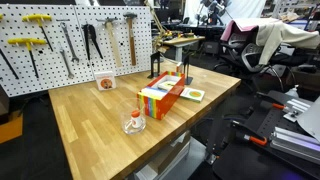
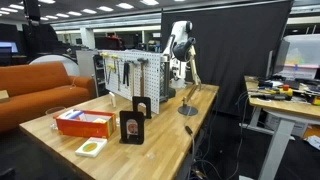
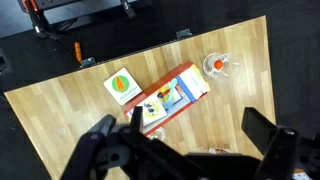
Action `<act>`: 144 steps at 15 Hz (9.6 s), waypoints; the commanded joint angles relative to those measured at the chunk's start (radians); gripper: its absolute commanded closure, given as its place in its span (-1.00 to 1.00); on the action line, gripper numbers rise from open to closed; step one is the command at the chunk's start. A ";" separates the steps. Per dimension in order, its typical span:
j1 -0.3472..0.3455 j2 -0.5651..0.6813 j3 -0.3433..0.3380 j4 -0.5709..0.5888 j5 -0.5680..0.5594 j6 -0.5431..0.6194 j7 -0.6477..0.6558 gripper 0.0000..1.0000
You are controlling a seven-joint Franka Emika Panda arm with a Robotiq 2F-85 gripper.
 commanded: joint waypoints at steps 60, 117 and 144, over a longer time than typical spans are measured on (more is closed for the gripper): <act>0.099 1.012 -0.104 0.318 -0.198 0.518 0.711 -1.00; 0.247 1.259 -0.172 0.717 -0.054 0.547 1.312 0.98; 0.242 1.333 -0.150 0.729 -0.045 0.547 1.301 -0.12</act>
